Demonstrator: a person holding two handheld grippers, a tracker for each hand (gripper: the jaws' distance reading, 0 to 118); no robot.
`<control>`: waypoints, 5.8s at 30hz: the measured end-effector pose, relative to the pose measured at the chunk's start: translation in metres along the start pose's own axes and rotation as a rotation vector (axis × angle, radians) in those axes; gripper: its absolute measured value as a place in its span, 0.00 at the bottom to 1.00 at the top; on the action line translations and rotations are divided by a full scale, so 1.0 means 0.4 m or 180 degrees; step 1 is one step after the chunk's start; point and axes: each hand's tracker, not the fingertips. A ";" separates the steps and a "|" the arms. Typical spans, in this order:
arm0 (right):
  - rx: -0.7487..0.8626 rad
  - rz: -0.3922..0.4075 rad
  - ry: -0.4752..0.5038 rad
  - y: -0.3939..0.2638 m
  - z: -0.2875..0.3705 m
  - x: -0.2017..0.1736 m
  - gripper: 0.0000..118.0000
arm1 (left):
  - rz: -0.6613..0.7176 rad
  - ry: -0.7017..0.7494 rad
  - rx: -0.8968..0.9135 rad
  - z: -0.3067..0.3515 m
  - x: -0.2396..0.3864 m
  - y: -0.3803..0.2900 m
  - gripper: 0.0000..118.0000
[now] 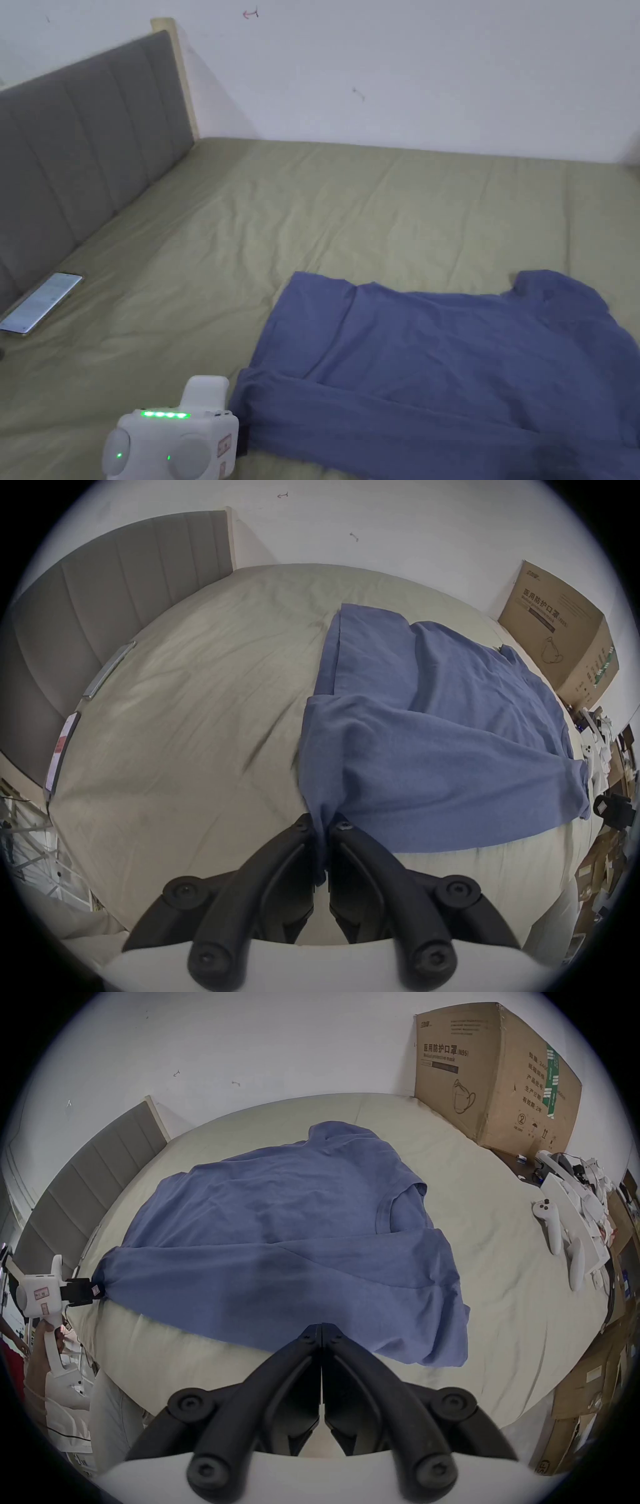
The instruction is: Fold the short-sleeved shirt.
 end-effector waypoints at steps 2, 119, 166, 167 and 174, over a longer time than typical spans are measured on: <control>-0.0009 -0.0010 -0.0016 -0.002 -0.001 0.007 0.00 | -0.0014 -0.0009 0.0001 0.001 -0.002 0.003 0.04; -0.0567 -0.0549 -0.0148 0.556 -0.578 0.236 0.71 | -0.0384 -0.0265 0.0132 -0.063 0.077 0.227 0.00; -0.0189 -0.0173 0.0141 0.325 -0.009 0.211 0.05 | -0.0658 -0.0316 0.0436 0.119 0.035 0.283 0.03; -0.0214 -0.0151 0.0148 0.287 0.006 0.214 0.05 | -0.0657 -0.0313 0.0412 0.136 0.031 0.245 0.03; -0.0628 -0.0235 0.0097 0.037 -0.023 0.249 0.05 | -0.0583 -0.0337 -0.0125 0.127 -0.007 0.008 0.03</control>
